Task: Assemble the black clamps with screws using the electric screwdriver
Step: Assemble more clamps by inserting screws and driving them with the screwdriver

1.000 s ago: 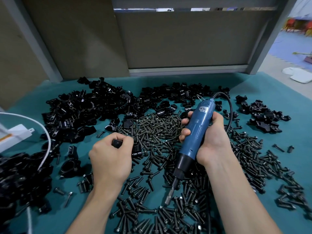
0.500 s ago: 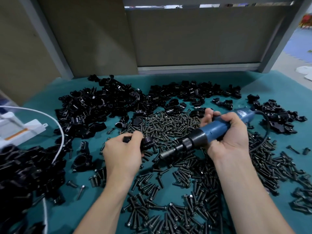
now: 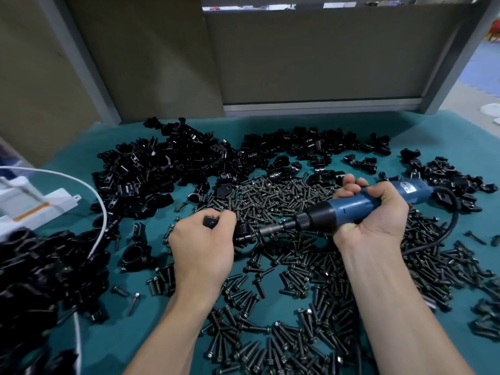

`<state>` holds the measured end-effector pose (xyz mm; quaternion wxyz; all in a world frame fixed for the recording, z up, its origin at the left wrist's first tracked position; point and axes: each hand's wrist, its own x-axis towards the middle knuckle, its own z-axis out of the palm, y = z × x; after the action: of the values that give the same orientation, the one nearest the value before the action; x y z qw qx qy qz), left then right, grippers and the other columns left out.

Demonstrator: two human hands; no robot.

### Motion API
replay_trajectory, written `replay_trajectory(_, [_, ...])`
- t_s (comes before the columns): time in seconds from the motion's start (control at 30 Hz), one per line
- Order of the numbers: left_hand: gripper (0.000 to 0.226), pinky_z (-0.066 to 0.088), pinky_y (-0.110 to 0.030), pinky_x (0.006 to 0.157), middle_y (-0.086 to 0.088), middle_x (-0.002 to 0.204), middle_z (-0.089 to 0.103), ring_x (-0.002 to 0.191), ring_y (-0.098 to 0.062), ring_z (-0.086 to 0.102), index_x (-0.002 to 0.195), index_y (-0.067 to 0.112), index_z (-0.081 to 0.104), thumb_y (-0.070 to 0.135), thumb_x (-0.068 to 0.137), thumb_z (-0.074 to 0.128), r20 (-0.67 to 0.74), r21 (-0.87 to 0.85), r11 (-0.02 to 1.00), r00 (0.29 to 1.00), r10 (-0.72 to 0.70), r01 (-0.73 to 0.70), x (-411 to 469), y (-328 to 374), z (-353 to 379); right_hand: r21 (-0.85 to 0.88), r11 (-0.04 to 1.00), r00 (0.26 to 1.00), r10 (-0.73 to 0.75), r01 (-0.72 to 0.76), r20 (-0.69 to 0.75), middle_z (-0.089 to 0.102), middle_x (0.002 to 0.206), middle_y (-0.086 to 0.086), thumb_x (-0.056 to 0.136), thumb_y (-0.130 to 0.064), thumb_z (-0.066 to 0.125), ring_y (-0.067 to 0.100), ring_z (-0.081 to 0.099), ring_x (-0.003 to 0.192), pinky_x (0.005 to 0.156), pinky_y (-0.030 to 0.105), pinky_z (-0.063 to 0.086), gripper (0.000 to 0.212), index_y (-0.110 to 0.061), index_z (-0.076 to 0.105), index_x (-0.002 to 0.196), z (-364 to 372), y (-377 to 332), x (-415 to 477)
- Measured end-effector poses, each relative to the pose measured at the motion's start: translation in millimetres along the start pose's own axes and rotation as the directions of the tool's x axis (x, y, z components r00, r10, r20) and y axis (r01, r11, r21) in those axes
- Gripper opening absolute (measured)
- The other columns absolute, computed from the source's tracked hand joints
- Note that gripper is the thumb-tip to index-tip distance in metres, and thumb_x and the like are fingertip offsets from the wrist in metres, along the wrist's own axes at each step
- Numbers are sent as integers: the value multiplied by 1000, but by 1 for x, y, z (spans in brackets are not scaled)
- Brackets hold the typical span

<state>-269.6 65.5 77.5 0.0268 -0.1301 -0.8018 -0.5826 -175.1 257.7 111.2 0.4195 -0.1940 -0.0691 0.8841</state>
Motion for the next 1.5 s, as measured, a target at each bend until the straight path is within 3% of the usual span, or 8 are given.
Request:
replay_trajectory(0.13, [28, 26, -28, 39, 5, 41, 38, 40, -14, 29, 64, 2, 65, 20, 86, 64, -7, 11, 1000, 1000, -6, 6, 1, 1, 0, -12, 1000, 1000, -8, 8, 11, 64, 80, 14, 84, 0, 45, 15, 54, 54, 55, 22, 49, 12, -7, 52, 78, 0, 1, 0])
replay_trajectory(0.47, [34, 24, -29, 40, 4, 41, 35, 40, -15, 27, 57, 4, 57, 21, 86, 61, -12, 47, 998, 999, 43, -42, 0, 1, -2, -10, 999, 999, -40, 40, 23, 58, 73, 11, 85, 3, 42, 14, 51, 52, 54, 22, 48, 18, -10, 47, 74, 1, 6, 0])
replay_trajectory(0.6, [36, 26, -33, 45, -2, 44, 37, 45, -20, 30, 67, -10, 58, 20, 87, 63, -22, 38, 999, 1000, -3, 3, 3, 0, -1, 1, 999, 999, -37, 37, 17, 57, 71, 9, 85, 3, 42, 14, 51, 52, 54, 22, 48, 19, -11, 47, 73, 0, 7, 2])
replay_trajectory(1.03, [39, 20, -27, 44, -1, 47, 35, 47, -18, 29, 61, -6, 46, 19, 84, 64, -10, -9, 994, 994, -105, 105, 6, -2, 0, 20, 1000, 999, -23, 22, 45, 55, 71, 8, 86, 2, 39, 13, 49, 53, 54, 23, 47, 19, -10, 48, 74, 2, 6, 2])
replay_trajectory(1.13, [31, 20, -24, 41, 1, 46, 35, 46, -18, 28, 55, 9, 50, 19, 82, 63, 5, -8, 990, 990, -139, 139, 6, -1, 0, 20, 1000, 998, -20, 19, 57, 55, 73, 8, 86, 2, 39, 12, 49, 53, 54, 23, 47, 18, -10, 48, 75, 1, 5, 1])
replay_trajectory(1.23, [30, 21, -23, 39, 2, 45, 35, 45, -18, 27, 55, 12, 50, 19, 82, 63, 15, -15, 989, 989, -149, 150, 6, 1, -1, 9, 1000, 998, -15, 15, 68, 58, 76, 9, 85, 2, 40, 12, 50, 54, 54, 23, 48, 18, -10, 49, 76, 1, 4, 1])
replay_trajectory(1.4, [35, 24, -28, 47, -1, 50, 39, 49, -18, 30, 66, -7, 53, 23, 82, 64, -12, 7, 991, 991, -133, 133, 7, 0, -1, -40, 999, 994, -19, 23, 106, 71, 94, 16, 87, 2, 42, 13, 57, 60, 60, 23, 51, 18, -5, 58, 86, -2, 1, 1])
replay_trajectory(1.5, [34, 24, -30, 48, -1, 50, 41, 50, -18, 30, 72, -5, 61, 27, 83, 66, -6, -7, 991, 991, -130, 130, 8, -2, -3, -35, 999, 994, -27, 31, 110, 72, 102, 18, 88, 2, 43, 14, 60, 63, 64, 23, 52, 19, -5, 59, 94, -4, 0, 3])
